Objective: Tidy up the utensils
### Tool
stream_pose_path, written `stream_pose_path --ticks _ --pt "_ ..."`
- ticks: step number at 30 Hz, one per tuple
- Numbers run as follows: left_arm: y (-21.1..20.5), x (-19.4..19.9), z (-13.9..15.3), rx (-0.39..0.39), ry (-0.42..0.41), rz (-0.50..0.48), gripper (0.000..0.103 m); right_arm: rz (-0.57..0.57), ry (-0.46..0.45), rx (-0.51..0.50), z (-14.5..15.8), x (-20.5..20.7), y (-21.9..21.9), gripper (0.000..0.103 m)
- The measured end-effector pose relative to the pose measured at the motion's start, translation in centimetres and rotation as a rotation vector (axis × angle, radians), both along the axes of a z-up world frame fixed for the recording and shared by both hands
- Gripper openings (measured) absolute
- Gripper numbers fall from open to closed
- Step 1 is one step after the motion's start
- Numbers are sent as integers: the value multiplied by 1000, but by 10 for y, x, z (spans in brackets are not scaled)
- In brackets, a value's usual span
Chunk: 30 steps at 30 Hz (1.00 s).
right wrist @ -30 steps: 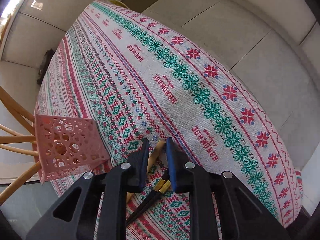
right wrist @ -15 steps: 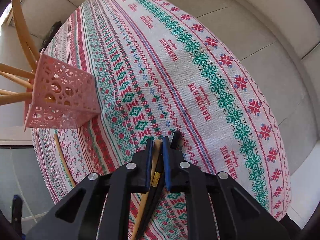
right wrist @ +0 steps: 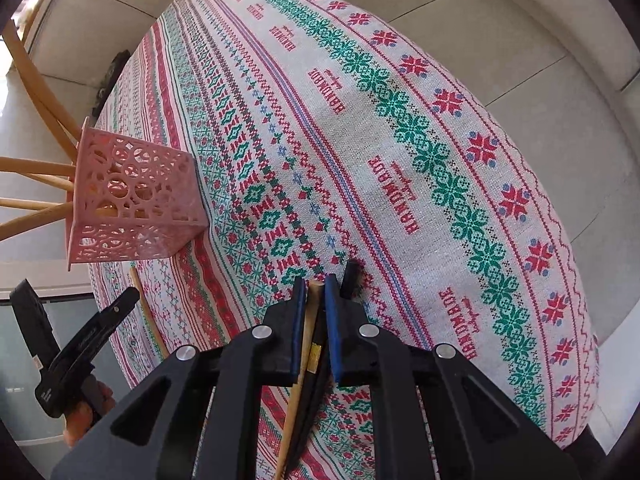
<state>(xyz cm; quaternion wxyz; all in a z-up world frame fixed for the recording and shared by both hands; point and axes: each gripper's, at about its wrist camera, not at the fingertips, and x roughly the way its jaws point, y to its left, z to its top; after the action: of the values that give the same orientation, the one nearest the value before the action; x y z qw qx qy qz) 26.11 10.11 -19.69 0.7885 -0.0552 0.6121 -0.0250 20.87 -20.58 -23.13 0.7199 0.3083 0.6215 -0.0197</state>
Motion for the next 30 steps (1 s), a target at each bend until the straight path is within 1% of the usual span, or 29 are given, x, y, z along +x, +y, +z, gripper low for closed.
stream_pose_path --ticks 1,2,3,4,5,6,7,8,9,11,14,15,18,20,21,22,24,25,27,30 --pt "-1 1 -4 -1 10 1 35 5 0 -7 -1 3 3 10" --pt "-5 1 -3 13 -14 -8 36 9 -1 -13 -1 7 7 10" --pt "-11 0 -5 43 -20 -30 40 11 -2 -15 -1 7 7 11" --pt "-18 -2 -6 85 -31 -54 42 10 -4 -14 -1 7 8 11" --pt "-24 -5 -7 124 -54 -79 40 8 -4 -12 -2 7 9 11" --pt "-28 -9 -7 108 -79 -105 25 8 -3 -11 -2 7 8 11" --pt "-26 -13 -7 97 -90 -93 17 7 -1 -12 -4 13 18 11" --pt "-23 -17 -8 92 -100 -83 12 5 0 -13 -4 14 20 11" --pt "-16 -22 -8 64 -107 -69 8 5 2 -18 -4 15 21 11" --pt "-2 -33 -7 30 -101 -54 7 13 6 -36 -3 16 27 11" --pt "18 -50 -2 17 -89 -31 7 21 16 -69 -2 19 34 12" --pt "24 -56 2 8 -97 -29 7 23 21 -83 -1 20 37 12" --pt "34 -69 28 -26 -158 -19 7 13 26 -118 1 24 47 12" --pt "38 -79 45 -46 -206 -21 7 11 9 -153 2 25 53 10" --pt "40 -81 52 -53 -227 -22 7 4 -7 -169 3 24 58 10" --pt "42 -85 59 -65 -245 -21 7 -5 -28 -162 4 21 61 9" --pt "48 -94 72 -89 -278 -23 7 -13 -79 -127 5 12 65 9" --pt "46 -93 77 -102 -296 -26 7 -6 -110 -146 9 6 66 9" --pt "47 -96 87 -124 -343 -38 7 13 -194 -166 23 -6 70 9" --pt "46 -106 109 -166 -434 -64 7 47 -372 -196 58 -32 77 9"
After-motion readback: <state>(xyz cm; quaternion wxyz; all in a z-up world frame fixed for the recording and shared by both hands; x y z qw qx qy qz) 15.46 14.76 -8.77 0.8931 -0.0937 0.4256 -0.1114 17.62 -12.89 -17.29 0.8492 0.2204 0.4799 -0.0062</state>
